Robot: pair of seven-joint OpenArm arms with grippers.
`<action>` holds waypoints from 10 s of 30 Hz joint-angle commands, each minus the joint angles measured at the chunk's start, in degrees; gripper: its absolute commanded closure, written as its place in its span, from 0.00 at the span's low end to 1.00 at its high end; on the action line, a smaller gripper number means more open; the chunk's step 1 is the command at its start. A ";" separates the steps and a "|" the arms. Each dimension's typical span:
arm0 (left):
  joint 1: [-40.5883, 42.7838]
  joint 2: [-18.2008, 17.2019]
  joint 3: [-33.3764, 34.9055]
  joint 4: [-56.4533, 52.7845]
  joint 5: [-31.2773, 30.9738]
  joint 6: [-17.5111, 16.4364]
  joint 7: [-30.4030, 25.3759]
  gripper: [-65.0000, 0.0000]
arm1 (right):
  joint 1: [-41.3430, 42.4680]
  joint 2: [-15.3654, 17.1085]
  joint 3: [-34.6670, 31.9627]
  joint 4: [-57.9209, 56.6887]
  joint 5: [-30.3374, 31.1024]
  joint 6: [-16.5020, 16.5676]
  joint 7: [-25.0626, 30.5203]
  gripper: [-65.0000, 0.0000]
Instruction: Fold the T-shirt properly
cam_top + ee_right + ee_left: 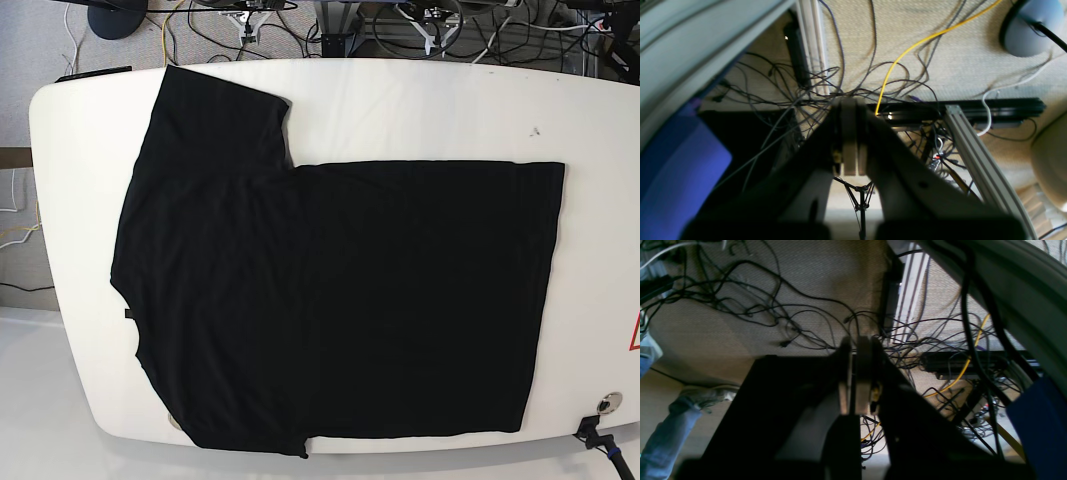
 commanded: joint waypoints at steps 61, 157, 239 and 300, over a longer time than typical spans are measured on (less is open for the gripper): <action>10.76 -2.14 -0.16 6.66 -0.47 -0.45 -4.35 1.00 | -5.73 1.16 1.38 5.17 0.42 8.89 0.48 1.00; 49.47 -31.17 -12.93 126.74 -10.05 -19.95 18.67 0.58 | -42.30 15.96 39.10 123.00 23.34 26.06 -26.20 0.93; 29.04 -24.52 -19.46 109.03 -21.38 -30.63 24.00 0.50 | -37.91 15.27 35.36 111.46 25.79 27.06 -31.43 0.54; 14.72 -25.41 -28.90 89.53 -33.39 -29.86 27.36 0.49 | -34.56 12.14 33.05 110.30 26.72 27.62 -37.75 0.54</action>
